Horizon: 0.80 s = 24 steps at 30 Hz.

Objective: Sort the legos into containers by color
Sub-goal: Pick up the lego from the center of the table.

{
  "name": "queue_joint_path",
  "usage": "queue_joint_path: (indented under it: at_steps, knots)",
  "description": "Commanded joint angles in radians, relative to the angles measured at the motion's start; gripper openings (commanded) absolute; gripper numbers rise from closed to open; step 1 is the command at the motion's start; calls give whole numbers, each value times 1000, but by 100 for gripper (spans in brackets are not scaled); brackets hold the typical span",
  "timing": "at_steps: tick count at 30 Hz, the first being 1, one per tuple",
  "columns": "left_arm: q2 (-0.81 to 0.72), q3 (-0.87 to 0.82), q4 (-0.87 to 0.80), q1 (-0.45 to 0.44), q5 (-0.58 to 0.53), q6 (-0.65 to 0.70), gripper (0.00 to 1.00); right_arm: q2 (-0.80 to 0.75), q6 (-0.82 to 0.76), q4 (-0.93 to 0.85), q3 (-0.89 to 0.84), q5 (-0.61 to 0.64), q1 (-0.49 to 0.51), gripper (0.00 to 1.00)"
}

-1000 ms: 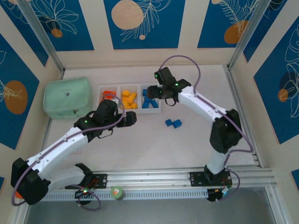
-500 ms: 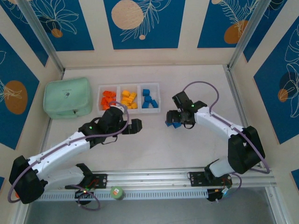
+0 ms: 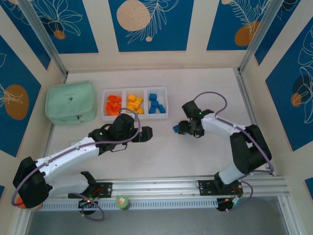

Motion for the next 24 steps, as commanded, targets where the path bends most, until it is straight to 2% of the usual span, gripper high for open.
queue_joint_path:
  at_steps: [1, 11, 16, 20, 24]
  knots:
    - [10, 9, 1, -9, -21, -10, 99, 36, -41, 36, 21, -27, -26, 77]
    - [27, 32, -17, -8, -28, 3, 99, 146, -84, 54, 100, -56, -44, 61]
    - [29, 33, -21, -8, -34, 10, 99, 163, -88, 36, 119, -56, -44, 47]
    - [29, 39, -23, -8, -34, 18, 99, 129, -87, 16, 120, -52, -40, 37]
    - [17, 62, -58, -7, -52, 41, 99, 69, -90, -31, 150, -49, -19, 36]
